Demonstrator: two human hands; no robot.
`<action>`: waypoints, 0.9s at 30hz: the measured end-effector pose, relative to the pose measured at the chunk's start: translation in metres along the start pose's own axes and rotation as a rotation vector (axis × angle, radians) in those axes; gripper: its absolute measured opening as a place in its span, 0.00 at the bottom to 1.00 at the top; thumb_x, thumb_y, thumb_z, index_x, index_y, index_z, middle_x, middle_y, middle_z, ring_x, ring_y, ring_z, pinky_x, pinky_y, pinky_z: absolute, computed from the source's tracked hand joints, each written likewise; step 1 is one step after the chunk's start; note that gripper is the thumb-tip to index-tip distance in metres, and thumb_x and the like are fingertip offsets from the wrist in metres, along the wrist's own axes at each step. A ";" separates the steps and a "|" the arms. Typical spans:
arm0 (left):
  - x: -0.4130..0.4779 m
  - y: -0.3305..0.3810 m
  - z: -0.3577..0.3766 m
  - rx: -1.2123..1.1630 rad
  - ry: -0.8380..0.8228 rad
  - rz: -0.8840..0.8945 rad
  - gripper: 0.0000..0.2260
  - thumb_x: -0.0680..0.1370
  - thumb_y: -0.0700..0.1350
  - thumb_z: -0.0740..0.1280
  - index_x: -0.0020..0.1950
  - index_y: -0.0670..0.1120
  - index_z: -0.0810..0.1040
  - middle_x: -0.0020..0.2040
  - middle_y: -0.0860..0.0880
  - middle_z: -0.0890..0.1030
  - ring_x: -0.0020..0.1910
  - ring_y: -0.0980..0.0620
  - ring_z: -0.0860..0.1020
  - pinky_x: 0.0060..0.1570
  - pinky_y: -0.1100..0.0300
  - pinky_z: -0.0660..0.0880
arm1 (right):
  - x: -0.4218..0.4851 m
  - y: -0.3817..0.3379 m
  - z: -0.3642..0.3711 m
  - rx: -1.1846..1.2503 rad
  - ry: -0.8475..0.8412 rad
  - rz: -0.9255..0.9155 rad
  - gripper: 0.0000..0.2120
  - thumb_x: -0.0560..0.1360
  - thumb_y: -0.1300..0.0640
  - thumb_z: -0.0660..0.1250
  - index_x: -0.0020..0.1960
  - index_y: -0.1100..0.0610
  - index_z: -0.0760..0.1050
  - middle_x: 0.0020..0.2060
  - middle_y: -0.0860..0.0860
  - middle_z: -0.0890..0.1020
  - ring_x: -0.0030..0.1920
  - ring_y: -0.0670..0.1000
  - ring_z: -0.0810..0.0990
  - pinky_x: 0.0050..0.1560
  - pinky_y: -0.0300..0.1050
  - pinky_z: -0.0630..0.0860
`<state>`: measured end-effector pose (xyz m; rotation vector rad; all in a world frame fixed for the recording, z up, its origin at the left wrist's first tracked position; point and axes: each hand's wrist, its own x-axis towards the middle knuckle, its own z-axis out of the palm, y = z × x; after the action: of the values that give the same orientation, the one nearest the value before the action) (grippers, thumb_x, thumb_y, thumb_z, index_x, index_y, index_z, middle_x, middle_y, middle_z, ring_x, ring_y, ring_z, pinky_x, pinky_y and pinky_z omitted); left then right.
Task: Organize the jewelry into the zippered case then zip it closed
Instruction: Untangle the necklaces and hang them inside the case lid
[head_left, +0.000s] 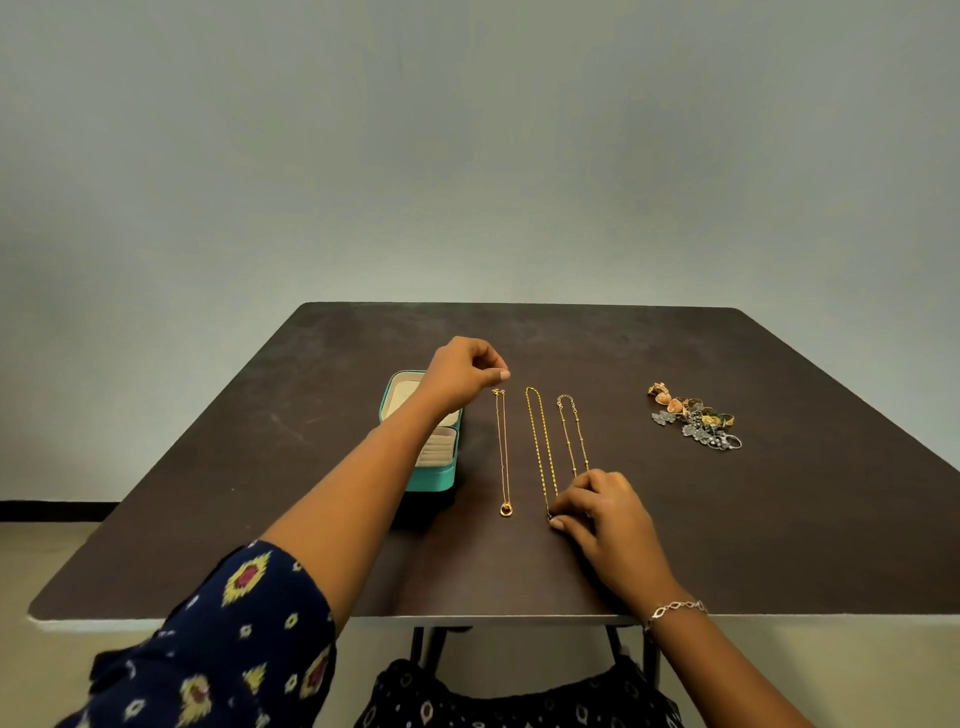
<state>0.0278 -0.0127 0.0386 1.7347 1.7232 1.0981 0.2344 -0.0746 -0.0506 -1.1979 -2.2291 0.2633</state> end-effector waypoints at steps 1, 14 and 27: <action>0.005 0.001 0.002 0.015 -0.013 -0.001 0.05 0.75 0.39 0.68 0.48 0.40 0.79 0.48 0.43 0.82 0.45 0.52 0.78 0.52 0.57 0.76 | 0.000 0.000 0.001 -0.006 -0.002 0.001 0.04 0.71 0.56 0.70 0.45 0.54 0.81 0.44 0.48 0.76 0.47 0.46 0.68 0.43 0.30 0.61; 0.071 -0.010 0.044 0.274 -0.104 -0.071 0.04 0.73 0.37 0.69 0.47 0.40 0.80 0.50 0.41 0.82 0.51 0.45 0.79 0.51 0.55 0.74 | 0.001 0.008 0.014 -0.053 0.034 -0.037 0.04 0.67 0.54 0.69 0.38 0.51 0.74 0.37 0.46 0.74 0.41 0.50 0.72 0.36 0.35 0.65; 0.105 -0.024 0.082 0.619 -0.107 -0.050 0.05 0.74 0.42 0.68 0.50 0.46 0.77 0.52 0.46 0.81 0.55 0.46 0.76 0.57 0.52 0.66 | 0.001 0.011 0.019 -0.096 0.093 -0.068 0.10 0.64 0.51 0.68 0.38 0.47 0.66 0.36 0.42 0.71 0.39 0.44 0.66 0.34 0.26 0.56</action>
<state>0.0669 0.1091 -0.0052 2.0308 2.1682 0.4508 0.2306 -0.0655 -0.0700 -1.1574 -2.2173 0.0732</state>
